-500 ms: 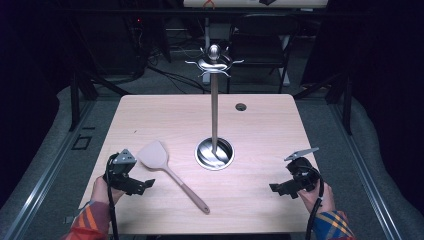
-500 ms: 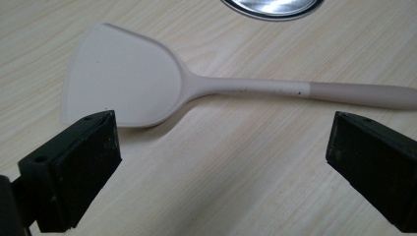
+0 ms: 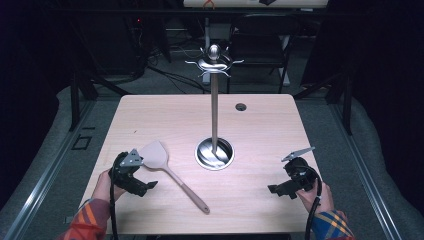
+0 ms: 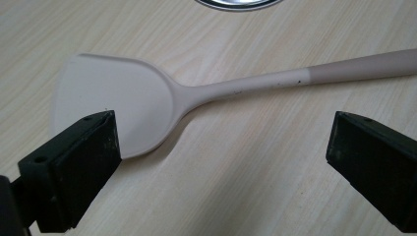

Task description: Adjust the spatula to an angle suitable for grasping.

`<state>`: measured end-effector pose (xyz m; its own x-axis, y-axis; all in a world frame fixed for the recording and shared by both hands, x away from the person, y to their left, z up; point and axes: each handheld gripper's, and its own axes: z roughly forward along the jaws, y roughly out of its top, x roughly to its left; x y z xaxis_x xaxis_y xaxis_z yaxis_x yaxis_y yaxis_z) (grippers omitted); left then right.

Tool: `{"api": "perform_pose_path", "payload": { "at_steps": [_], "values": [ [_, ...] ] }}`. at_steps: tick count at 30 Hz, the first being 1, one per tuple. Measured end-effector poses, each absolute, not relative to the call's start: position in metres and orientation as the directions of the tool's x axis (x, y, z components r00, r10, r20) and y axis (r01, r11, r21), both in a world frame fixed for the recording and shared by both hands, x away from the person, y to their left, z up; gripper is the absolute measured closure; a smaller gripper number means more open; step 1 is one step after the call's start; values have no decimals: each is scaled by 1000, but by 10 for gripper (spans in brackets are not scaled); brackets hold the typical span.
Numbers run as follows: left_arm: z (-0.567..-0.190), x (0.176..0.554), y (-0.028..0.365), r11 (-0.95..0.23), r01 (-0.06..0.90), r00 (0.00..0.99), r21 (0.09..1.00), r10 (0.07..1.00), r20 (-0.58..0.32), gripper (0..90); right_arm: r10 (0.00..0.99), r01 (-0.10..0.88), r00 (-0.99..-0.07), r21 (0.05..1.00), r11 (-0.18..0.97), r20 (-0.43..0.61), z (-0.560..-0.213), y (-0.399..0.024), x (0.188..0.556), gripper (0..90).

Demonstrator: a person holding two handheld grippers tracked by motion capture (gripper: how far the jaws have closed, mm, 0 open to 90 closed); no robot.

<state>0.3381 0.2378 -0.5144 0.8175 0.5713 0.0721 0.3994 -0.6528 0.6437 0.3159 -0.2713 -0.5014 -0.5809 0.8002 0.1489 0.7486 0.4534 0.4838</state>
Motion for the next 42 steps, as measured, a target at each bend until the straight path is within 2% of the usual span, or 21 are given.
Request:
{"api": "perform_pose_path", "payload": {
  "at_steps": [8,11,16,23,26,38,42],
  "values": [
    [-523,347,232,-697,374,848,612,524,79,0,795,750,-588,469,466,150,-504,-271,319,33],
    [-528,351,236,-686,342,870,642,489,59,0,792,750,-591,468,467,157,-505,-271,319,33],
    [-532,357,237,-694,335,880,637,473,52,0,793,751,-589,467,467,155,-505,-271,318,32],
    [-536,360,223,-729,316,892,607,446,71,0,788,752,-595,453,478,156,-506,-269,319,32],
    [-539,364,215,-758,278,911,590,403,89,0,789,755,-593,450,477,158,-507,-268,319,32],
    [-548,384,191,-791,245,945,560,324,44,0,791,762,-588,442,473,168,-510,-268,319,31],
    [-549,387,183,-802,231,949,550,310,54,63,790,762,-592,431,483,162,-509,-268,319,31]
  ]
}}
